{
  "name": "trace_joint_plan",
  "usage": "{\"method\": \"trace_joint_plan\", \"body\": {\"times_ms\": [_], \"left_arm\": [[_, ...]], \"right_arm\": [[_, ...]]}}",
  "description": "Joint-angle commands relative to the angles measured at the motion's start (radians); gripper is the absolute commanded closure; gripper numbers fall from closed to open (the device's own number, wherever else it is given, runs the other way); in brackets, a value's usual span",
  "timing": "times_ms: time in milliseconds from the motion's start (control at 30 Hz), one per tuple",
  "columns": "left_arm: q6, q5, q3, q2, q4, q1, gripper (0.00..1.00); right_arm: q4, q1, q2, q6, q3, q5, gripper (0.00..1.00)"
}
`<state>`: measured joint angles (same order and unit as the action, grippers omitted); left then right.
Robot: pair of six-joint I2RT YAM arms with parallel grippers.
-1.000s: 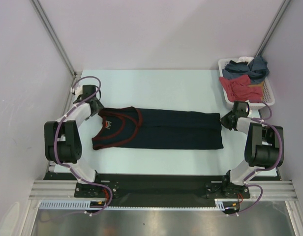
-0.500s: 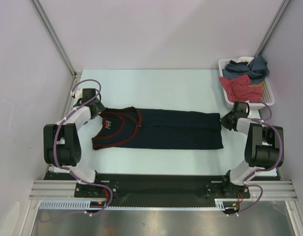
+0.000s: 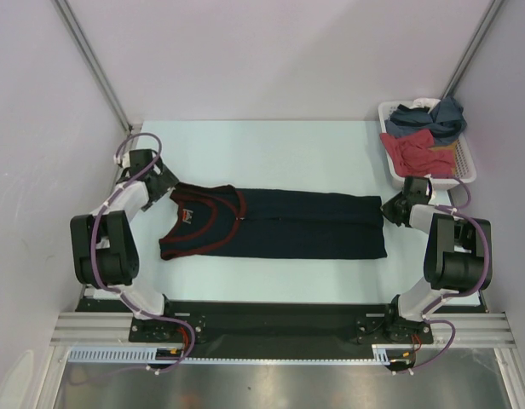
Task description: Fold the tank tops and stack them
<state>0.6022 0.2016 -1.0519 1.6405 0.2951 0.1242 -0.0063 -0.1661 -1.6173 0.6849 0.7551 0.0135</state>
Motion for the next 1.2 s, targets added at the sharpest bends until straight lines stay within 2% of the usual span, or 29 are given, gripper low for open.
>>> {"method": "trace_joint_plan", "body": {"times_ms": [0,67,167,467,700,800,833,900,1033,1167], "left_arm": [[-0.027,-0.160,-0.048,0.031,-0.056,0.002,0.00],[-0.024,-0.257,-0.037,0.035,-0.102,-0.008,0.00],[-0.010,-0.313,-0.034,0.039,-0.122,-0.023,0.00],[0.040,-0.205,0.055,-0.132,-0.096,0.006,0.00],[0.113,-0.206,0.258,-0.372,-0.085,0.000,0.01],[0.169,-0.205,0.317,-0.490,-0.035,-0.040,0.01],[0.194,-0.206,0.323,-0.511,0.029,-0.053,0.02],[0.296,-0.134,0.335,-0.568,0.114,-0.101,0.03],[0.436,-0.070,0.348,-0.634,0.306,-0.251,0.04],[0.554,-0.048,0.383,-0.730,0.383,-0.356,0.05]], "right_arm": [[-0.003,0.007,0.025,0.007,-0.005,-0.009,1.00],[-0.003,0.008,0.025,0.007,-0.003,-0.010,1.00],[-0.003,0.008,0.025,0.007,-0.005,-0.009,1.00],[-0.003,0.005,0.025,0.016,-0.013,-0.009,1.00],[0.028,0.004,0.036,0.027,-0.023,-0.006,1.00],[0.028,0.004,0.037,0.028,-0.023,-0.009,1.00],[0.026,0.004,0.037,0.031,-0.023,-0.007,1.00],[0.028,0.004,0.036,0.033,-0.023,-0.004,1.00],[0.025,0.002,0.036,0.031,-0.022,-0.003,1.00],[0.014,0.002,0.033,0.034,-0.014,-0.007,1.00]]}}
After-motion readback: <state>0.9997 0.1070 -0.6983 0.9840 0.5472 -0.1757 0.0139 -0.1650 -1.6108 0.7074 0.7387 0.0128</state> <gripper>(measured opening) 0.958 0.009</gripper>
